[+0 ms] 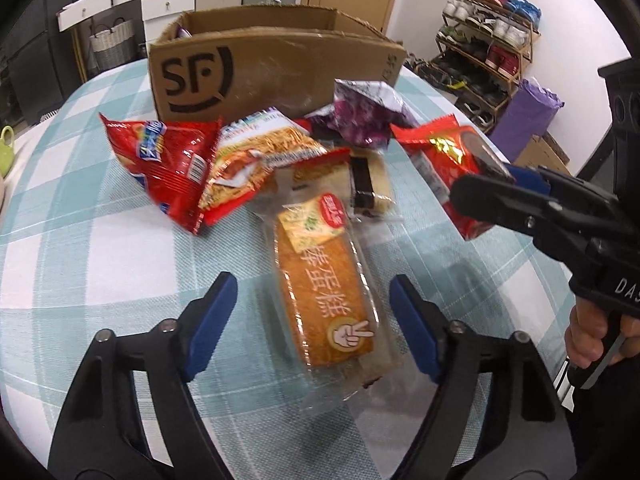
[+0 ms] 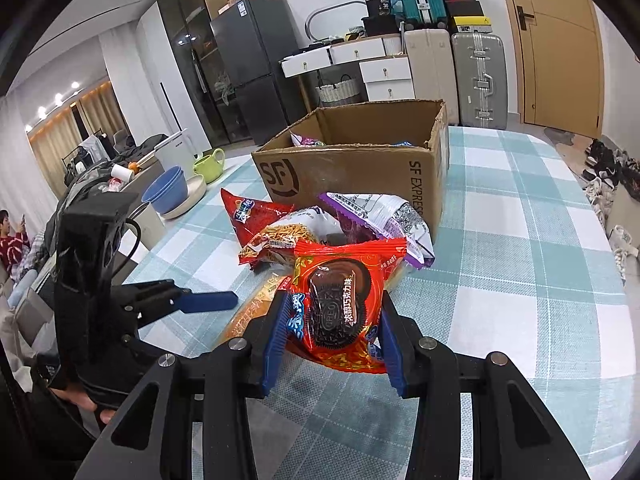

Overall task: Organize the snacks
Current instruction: 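Grasp the yellow sponge-cake pack with the left gripper, then carry both packs into the cardboard box and open both grippers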

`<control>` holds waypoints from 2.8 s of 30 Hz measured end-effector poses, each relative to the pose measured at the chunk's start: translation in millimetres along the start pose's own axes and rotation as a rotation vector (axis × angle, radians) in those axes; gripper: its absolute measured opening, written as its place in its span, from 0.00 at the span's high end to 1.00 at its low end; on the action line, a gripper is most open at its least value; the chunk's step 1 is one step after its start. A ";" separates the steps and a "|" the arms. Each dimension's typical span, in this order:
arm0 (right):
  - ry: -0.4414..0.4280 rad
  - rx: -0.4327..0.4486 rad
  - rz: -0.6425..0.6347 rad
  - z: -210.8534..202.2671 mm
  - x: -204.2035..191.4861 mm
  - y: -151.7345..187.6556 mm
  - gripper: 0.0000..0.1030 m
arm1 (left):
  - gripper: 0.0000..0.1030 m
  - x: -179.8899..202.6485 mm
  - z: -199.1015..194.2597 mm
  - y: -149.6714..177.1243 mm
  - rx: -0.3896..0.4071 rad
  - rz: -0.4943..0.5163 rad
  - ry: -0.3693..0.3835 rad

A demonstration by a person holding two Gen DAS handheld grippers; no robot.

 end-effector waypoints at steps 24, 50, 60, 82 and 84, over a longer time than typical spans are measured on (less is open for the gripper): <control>-0.019 0.059 -0.002 -10.1 -5.5 -8.5 0.59 | 0.67 9.9 -17.0 -4.8 0.068 0.013 0.089; -0.034 0.112 0.001 -10.0 -4.4 -45.1 0.59 | 0.67 -30.7 -75.9 -68.3 0.229 -0.049 0.031; -0.030 0.131 -0.006 -4.2 0.4 -78.2 0.59 | 0.67 -44.4 -76.0 -114.8 0.251 -0.049 0.008; -0.025 0.134 0.006 15.2 7.8 -133.9 0.59 | 0.67 -79.2 -43.2 -201.9 0.249 -0.051 -0.012; -0.019 0.137 0.000 15.7 7.0 -140.0 0.59 | 0.67 -85.8 -38.9 -207.7 0.244 -0.060 -0.013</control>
Point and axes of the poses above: each gripper's, at about its wrist camera, not at the fingertips, and z roughly the way its jaws point, x to its right, y to its underside, the point moved 10 cm from there along z, roughly the way its jaws point, and after that the axes turned 6 degrees about z, right-handed, at the moved point
